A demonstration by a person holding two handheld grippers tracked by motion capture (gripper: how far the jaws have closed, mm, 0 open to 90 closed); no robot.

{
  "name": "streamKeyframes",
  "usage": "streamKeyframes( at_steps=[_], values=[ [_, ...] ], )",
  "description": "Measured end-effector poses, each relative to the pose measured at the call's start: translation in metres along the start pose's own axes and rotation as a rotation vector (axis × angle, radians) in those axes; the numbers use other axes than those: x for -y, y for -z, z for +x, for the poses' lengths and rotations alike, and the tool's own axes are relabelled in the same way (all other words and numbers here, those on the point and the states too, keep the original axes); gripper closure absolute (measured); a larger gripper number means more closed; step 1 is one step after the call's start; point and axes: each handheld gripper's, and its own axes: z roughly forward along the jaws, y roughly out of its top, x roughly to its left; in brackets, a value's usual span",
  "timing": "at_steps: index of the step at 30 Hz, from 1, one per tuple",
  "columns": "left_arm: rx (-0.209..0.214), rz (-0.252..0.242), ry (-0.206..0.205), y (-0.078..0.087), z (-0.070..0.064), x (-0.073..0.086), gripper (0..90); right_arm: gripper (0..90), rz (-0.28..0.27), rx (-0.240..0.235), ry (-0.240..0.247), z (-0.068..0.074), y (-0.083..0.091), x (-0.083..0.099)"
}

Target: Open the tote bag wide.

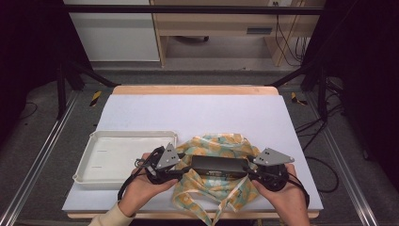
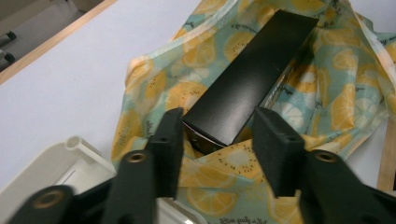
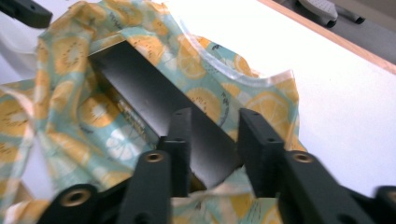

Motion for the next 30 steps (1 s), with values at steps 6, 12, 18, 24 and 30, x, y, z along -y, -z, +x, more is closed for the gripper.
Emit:
streamKeyframes(
  at_steps=[6,12,18,24,30],
  values=[
    [0.056,0.000,0.003,-0.006,-0.015,0.005,74.2,83.5,0.036,0.067,0.014,-0.008,-0.022,0.004],
    [0.089,0.056,-0.025,-0.032,-0.038,0.014,76.4,86.1,0.035,0.124,-0.075,-0.022,-0.032,0.034],
    [0.110,0.107,-0.053,-0.042,-0.048,0.019,80.3,86.3,0.046,0.111,-0.099,-0.030,-0.040,0.049],
    [0.114,0.157,-0.050,-0.051,-0.049,0.030,86.6,89.5,0.080,0.052,-0.116,-0.038,-0.053,0.065],
    [0.131,0.193,-0.045,-0.055,-0.048,0.035,89.5,90.0,0.113,0.022,-0.127,-0.046,-0.063,0.075]
  ],
)
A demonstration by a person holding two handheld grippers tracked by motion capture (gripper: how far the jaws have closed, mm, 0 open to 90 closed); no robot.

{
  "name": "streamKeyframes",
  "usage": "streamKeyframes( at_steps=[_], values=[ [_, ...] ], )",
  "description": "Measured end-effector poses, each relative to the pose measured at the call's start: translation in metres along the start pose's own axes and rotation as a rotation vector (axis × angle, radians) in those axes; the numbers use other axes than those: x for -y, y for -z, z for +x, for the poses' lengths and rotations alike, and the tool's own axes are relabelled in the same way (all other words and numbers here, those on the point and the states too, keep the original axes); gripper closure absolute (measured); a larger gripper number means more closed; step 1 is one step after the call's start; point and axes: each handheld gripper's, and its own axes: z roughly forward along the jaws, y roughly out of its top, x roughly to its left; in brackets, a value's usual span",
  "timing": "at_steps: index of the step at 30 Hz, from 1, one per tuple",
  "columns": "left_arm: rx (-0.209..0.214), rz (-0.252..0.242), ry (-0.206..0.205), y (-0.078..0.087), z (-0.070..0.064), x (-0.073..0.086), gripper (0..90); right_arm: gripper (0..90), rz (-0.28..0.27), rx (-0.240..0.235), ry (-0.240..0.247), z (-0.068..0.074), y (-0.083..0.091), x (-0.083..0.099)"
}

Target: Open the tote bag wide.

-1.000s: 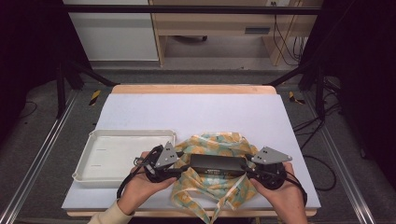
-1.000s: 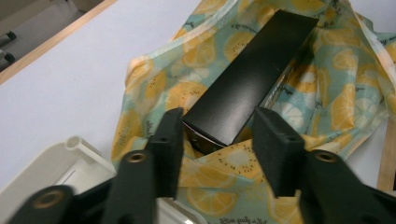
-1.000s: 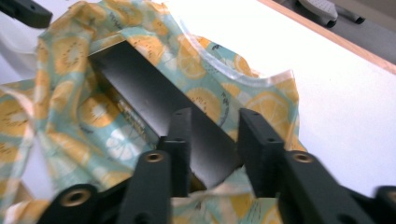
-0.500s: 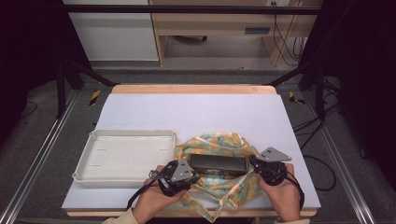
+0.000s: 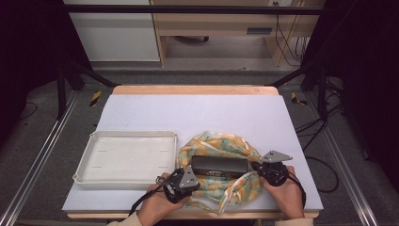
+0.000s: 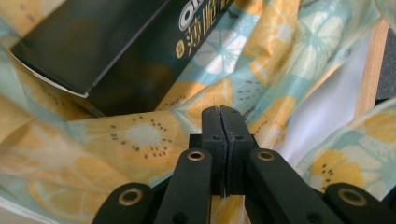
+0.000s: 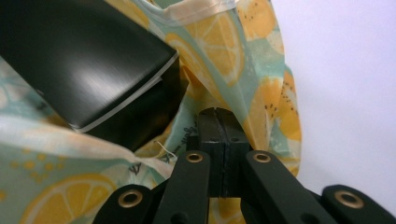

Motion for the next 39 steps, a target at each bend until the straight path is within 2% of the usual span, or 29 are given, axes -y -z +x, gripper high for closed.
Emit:
streamKeyframes(
  at_steps=[4,7,11,15,17,18,21,23,26,29,30,31,32,39],
  values=[
    [0.002,0.013,0.002,-0.003,0.001,0.002,90.0,90.0,0.020,-0.005,-0.012,-0.002,-0.004,0.003],
    [0.003,0.011,0.010,-0.004,0.001,0.002,90.0,89.9,0.015,-0.005,-0.023,-0.003,-0.004,0.004],
    [0.001,0.011,0.013,-0.004,0.002,0.003,90.0,88.7,-0.022,-0.001,-0.019,0.000,0.005,0.000],
    [0.000,0.009,0.012,-0.004,0.002,0.003,90.0,88.4,-0.061,0.017,-0.002,0.008,0.025,-0.007],
    [0.001,0.008,0.013,-0.004,0.002,0.003,90.0,89.8,-0.120,0.021,0.019,0.014,0.040,-0.017],
    [0.000,0.008,0.012,-0.004,0.002,0.003,90.0,89.8,-0.120,0.021,0.019,0.014,0.040,-0.017],
    [-0.001,0.008,0.012,-0.004,0.001,0.003,90.0,90.0,-0.169,0.019,0.040,0.016,0.049,-0.032],
    [-0.002,0.008,0.014,-0.004,0.001,0.003,90.0,90.0,-0.171,0.007,0.067,0.014,0.042,-0.045],
    [-0.001,0.007,0.013,-0.004,0.001,0.003,90.0,90.0,-0.156,-0.004,0.078,0.008,0.029,-0.051],
    [-0.001,0.009,0.013,-0.004,0.001,0.003,90.0,90.0,-0.125,-0.032,0.045,-0.005,0.004,-0.051],
    [-0.001,0.010,0.013,-0.004,0.001,0.003,90.0,90.0,-0.085,-0.044,0.014,-0.014,-0.011,-0.048],
    [-0.001,0.010,0.013,-0.004,0.001,0.003,90.0,90.0,-0.085,-0.044,0.014,-0.014,-0.011,-0.048],
    [-0.002,0.012,0.011,-0.004,0.001,0.003,90.0,90.0,-0.051,-0.060,-0.003,-0.020,-0.023,-0.045],
    [0.001,0.016,0.008,-0.004,0.002,0.002,90.0,90.0,0.031,-0.077,-0.037,-0.026,-0.039,-0.033]
  ],
)
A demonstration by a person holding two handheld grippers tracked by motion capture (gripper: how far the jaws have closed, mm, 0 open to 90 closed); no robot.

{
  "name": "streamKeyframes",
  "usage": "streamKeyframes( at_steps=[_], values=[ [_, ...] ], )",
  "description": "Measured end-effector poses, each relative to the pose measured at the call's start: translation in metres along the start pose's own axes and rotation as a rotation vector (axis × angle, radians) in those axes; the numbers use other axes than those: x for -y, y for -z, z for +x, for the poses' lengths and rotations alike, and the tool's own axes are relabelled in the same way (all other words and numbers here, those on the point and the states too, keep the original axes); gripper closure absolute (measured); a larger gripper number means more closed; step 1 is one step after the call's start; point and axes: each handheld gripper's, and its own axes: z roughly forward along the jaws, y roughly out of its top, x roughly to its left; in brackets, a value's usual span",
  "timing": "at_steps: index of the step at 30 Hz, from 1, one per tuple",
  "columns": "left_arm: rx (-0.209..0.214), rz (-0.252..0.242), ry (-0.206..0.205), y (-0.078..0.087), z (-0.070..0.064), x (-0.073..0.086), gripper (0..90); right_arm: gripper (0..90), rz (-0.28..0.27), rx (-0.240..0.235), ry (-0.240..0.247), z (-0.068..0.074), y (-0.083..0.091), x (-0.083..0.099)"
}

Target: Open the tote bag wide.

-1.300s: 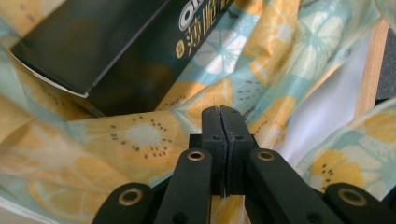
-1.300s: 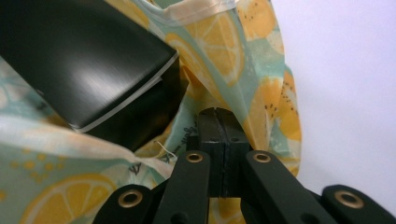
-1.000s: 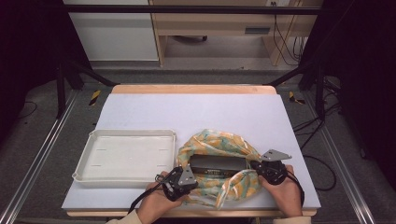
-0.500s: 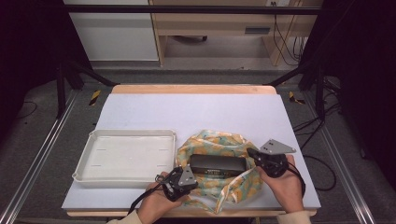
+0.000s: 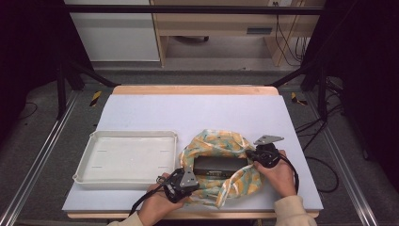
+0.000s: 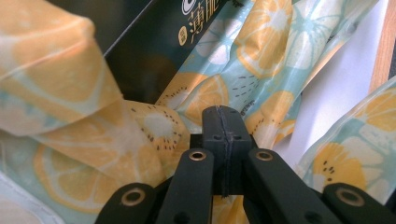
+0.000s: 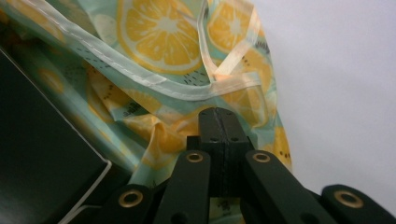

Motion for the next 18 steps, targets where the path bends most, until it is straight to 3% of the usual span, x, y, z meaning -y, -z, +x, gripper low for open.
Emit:
streamKeyframes(
  at_steps=[3,7,9,12,13,16,18],
  values=[
    [0.000,-0.003,0.001,0.000,-0.001,0.000,90.0,90.0,-0.012,-0.004,-0.007,-0.001,0.001,0.001],
    [-0.001,-0.003,0.001,0.000,-0.001,0.000,90.0,90.0,-0.136,0.019,-0.019,0.004,0.026,-0.004],
    [-0.002,-0.003,0.002,0.000,-0.001,0.000,90.0,90.0,-0.160,0.029,-0.011,0.007,0.034,-0.006],
    [-0.006,-0.003,0.001,0.000,-0.001,0.000,90.0,90.0,-0.221,0.050,0.022,0.022,0.059,-0.009],
    [-0.006,-0.003,0.001,0.000,-0.001,0.000,90.0,90.0,-0.248,0.053,0.059,0.037,0.074,-0.006],
    [-0.009,0.000,-0.002,0.000,-0.001,0.000,90.0,90.0,-0.276,0.037,0.087,0.058,0.093,0.004],
    [-0.010,0.000,-0.003,0.000,-0.001,0.000,90.0,90.0,-0.281,0.025,0.089,0.063,0.096,0.009]
  ],
)
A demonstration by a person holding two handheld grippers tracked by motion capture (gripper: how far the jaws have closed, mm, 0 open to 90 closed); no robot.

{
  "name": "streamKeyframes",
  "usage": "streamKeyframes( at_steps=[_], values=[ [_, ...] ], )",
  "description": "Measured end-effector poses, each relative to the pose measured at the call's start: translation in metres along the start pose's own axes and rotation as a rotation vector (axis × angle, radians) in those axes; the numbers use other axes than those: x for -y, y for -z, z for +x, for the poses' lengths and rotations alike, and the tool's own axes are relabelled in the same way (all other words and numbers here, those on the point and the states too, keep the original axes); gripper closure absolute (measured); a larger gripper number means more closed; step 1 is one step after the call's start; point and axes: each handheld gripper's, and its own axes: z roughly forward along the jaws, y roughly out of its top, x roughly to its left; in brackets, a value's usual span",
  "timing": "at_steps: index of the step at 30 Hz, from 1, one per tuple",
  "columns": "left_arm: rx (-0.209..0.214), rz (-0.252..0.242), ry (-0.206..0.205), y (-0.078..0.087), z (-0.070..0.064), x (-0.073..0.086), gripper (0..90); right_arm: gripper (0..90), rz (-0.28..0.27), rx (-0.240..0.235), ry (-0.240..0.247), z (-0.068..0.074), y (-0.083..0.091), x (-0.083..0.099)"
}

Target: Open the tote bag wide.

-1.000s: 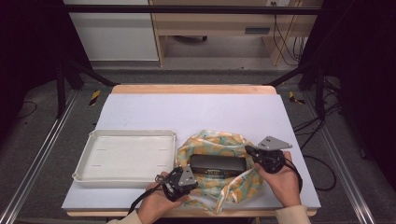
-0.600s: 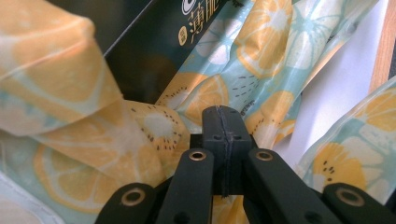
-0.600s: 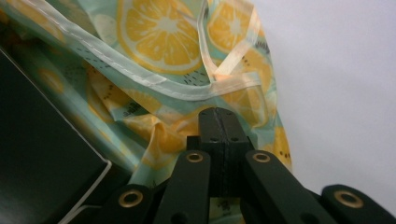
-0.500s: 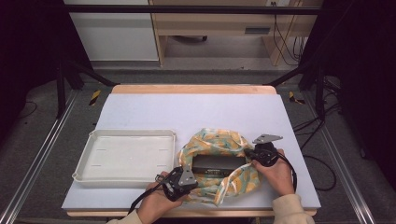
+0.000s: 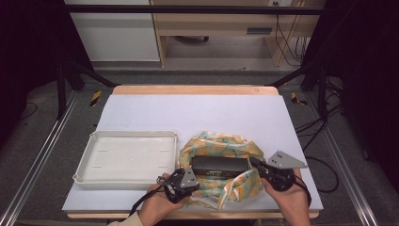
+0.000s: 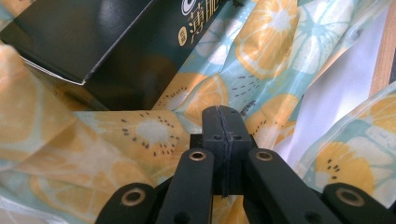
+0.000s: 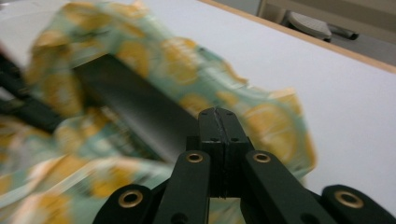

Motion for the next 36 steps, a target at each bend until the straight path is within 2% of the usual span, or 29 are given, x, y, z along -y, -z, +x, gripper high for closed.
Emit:
streamKeyframes(
  at_steps=[2,3,4,8,12,15,16,19,20,22,24,27,29,32,36],
  values=[
    [0.002,-0.001,0.003,0.000,0.000,0.000,90.0,90.0,0.006,-0.028,0.008,0.011,0.006,0.008],
    [0.002,-0.002,0.004,0.000,0.000,0.000,90.0,90.0,0.036,-0.052,0.018,0.018,0.005,0.016],
    [0.004,-0.003,0.005,0.000,0.000,0.000,90.0,90.0,0.036,-0.052,0.018,0.018,0.005,0.016],
    [0.004,-0.004,0.005,0.000,0.001,0.000,90.0,90.0,0.150,-0.089,0.042,0.027,-0.008,0.035],
    [0.001,-0.013,0.012,0.003,0.004,0.000,90.0,90.0,0.258,-0.105,0.056,0.027,-0.022,0.049],
    [0.013,-0.053,0.034,0.012,0.008,-0.003,90.0,90.0,0.286,-0.107,0.051,0.025,-0.026,0.052],
    [0.013,-0.053,0.034,0.012,0.008,-0.003,90.0,90.0,0.291,-0.106,0.051,0.025,-0.027,0.053],
    [0.019,-0.105,0.046,0.026,0.009,-0.008,90.0,90.0,0.300,-0.109,0.060,0.025,-0.029,0.053],
    [0.018,-0.117,0.037,0.030,0.011,-0.011,90.0,90.0,0.308,-0.108,0.055,0.026,-0.030,0.053],
    [0.020,-0.150,0.054,0.041,0.014,-0.016,90.0,90.0,0.308,-0.112,0.055,0.025,-0.030,0.054],
    [-0.004,-0.181,0.058,0.050,0.020,-0.023,90.0,90.0,0.307,-0.113,0.053,0.025,-0.030,0.054],
    [-0.046,-0.202,0.079,0.058,0.040,-0.036,90.0,90.0,0.309,-0.112,0.055,0.025,-0.030,0.054],
    [-0.063,-0.183,0.091,0.055,0.053,-0.042,90.0,90.0,0.309,-0.112,0.058,0.025,-0.031,0.054],
    [-0.113,-0.129,0.087,0.046,0.072,-0.052,90.0,90.0,0.310,-0.109,0.061,0.026,-0.030,0.054],
    [-0.133,-0.043,0.109,0.025,0.092,-0.054,90.0,90.0,0.311,-0.112,0.061,0.026,-0.030,0.054]
  ],
)
